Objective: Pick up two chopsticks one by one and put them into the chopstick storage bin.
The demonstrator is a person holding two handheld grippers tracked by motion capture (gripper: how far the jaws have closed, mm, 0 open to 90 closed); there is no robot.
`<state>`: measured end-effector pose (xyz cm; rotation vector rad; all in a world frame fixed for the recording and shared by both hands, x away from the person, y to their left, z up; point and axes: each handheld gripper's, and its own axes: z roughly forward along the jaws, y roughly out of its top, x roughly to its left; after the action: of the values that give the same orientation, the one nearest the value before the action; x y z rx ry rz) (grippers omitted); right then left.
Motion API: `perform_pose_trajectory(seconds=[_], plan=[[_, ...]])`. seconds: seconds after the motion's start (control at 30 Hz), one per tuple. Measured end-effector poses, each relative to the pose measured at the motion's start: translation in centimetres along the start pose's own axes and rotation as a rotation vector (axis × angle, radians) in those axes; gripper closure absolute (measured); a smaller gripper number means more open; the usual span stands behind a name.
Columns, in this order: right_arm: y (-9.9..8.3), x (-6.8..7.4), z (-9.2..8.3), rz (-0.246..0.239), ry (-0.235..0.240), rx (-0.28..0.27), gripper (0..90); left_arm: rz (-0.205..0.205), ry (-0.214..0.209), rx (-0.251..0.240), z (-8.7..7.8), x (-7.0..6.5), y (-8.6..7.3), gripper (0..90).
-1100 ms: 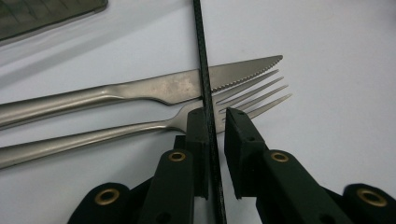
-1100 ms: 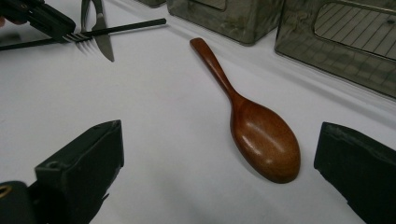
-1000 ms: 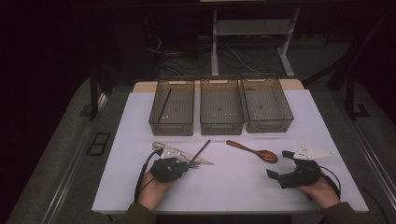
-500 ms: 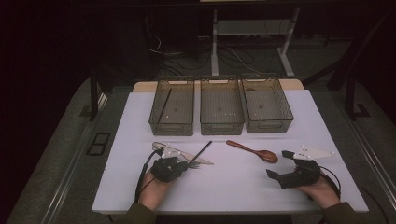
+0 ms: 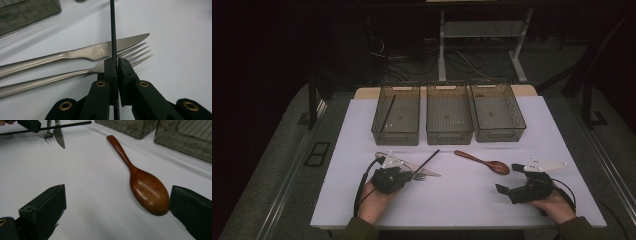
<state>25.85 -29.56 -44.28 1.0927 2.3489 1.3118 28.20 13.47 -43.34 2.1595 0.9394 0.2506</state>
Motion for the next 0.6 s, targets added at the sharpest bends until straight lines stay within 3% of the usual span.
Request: perform_pose_trajectory(seconds=[0.23, 0.6], plan=[[0.0, 0.1, 0.2, -0.003, 0.013, -0.006, 1.1, 0.025, -0.039, -0.014, -0.8, 0.2, 0.3, 85.2], [0.0, 0.2, 0.4, 0.002, 0.014, -0.014, 1.1, -0.008, -0.099, -0.057, -2.2, 0.6, 0.9, 85.2]])
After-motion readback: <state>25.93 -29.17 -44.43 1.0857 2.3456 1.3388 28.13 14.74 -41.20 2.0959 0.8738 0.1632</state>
